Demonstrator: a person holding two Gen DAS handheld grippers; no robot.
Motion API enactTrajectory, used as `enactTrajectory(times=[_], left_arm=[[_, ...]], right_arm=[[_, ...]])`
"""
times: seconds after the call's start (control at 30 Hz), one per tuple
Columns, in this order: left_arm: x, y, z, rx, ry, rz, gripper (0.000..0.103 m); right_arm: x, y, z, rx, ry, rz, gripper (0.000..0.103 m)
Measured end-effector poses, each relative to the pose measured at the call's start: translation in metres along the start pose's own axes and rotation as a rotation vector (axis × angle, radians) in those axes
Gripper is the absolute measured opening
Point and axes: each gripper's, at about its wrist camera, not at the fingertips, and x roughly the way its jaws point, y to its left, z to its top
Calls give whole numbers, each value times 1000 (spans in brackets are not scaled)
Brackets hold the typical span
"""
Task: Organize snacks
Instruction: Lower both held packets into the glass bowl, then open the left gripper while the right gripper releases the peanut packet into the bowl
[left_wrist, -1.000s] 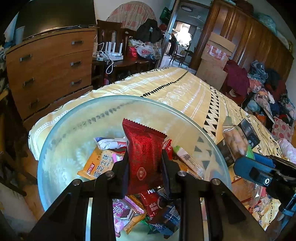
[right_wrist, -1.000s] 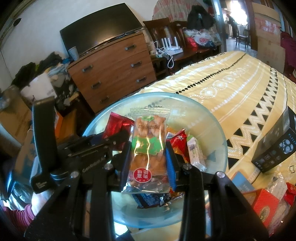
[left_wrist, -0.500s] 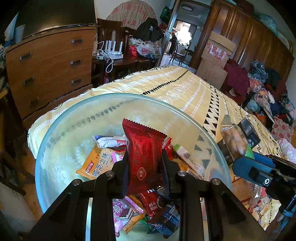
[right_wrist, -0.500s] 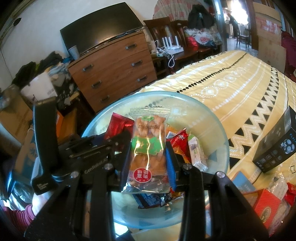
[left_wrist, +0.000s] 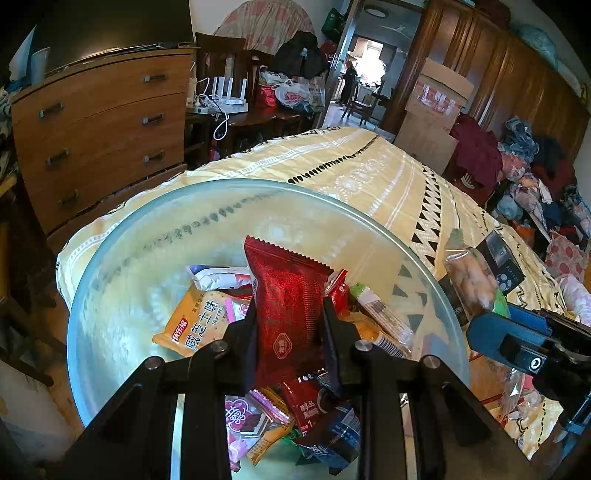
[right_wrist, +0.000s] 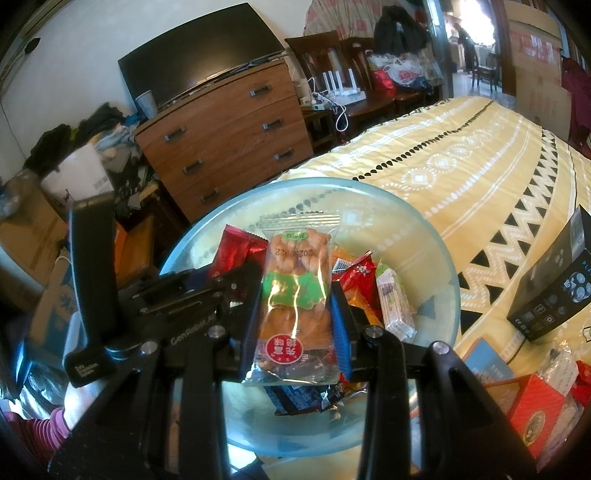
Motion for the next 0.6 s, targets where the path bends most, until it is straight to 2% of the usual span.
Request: enactTrajectory(times=[0.5, 0.53, 0.6], left_arm=[[8, 14, 6, -24, 39, 12, 32], [8, 14, 7, -22, 40, 16, 33], [8, 14, 8, -22, 39, 23, 45]], right_arm=[[4, -7, -5, 35, 5, 16, 37], [4, -7, -5, 36, 4, 15, 37], [2, -8, -4, 39, 2, 18, 37]])
